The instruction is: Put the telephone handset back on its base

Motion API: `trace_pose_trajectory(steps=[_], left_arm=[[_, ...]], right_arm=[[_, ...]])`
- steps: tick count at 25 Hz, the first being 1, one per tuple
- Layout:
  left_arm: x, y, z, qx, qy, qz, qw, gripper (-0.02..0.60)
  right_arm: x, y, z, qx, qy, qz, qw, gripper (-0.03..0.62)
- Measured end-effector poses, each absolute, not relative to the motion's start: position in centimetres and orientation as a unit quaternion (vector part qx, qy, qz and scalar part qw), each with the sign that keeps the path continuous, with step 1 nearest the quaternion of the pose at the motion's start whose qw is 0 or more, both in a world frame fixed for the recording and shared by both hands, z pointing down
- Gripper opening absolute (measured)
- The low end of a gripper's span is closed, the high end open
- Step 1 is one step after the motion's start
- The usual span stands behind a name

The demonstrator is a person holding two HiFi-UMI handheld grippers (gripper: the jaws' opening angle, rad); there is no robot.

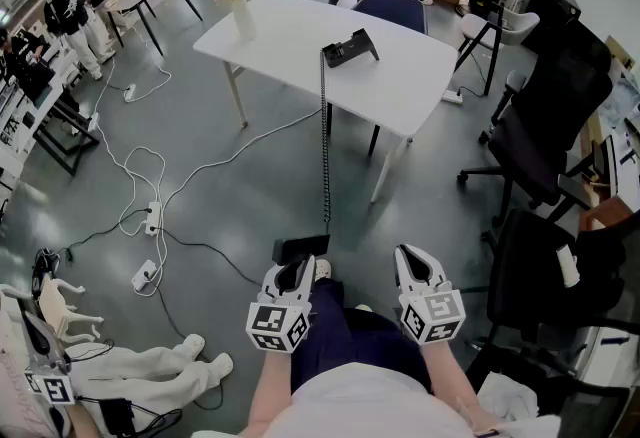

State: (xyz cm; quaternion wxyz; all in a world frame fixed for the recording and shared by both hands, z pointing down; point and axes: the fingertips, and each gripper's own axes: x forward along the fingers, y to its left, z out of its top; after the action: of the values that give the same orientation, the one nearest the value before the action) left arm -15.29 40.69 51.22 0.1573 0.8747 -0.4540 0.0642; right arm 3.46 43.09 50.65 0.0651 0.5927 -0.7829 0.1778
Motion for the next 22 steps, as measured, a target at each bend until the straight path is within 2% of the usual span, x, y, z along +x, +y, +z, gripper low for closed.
trace_pose_trajectory(steps=[22], left_arm=[[-14.2, 42.1, 51.5, 0.866, -0.467, 0.063, 0.169, 0.078]], right_arm=[[4.1, 43.9, 51.9, 0.578, -0.788, 0.203, 0.062, 0.046]])
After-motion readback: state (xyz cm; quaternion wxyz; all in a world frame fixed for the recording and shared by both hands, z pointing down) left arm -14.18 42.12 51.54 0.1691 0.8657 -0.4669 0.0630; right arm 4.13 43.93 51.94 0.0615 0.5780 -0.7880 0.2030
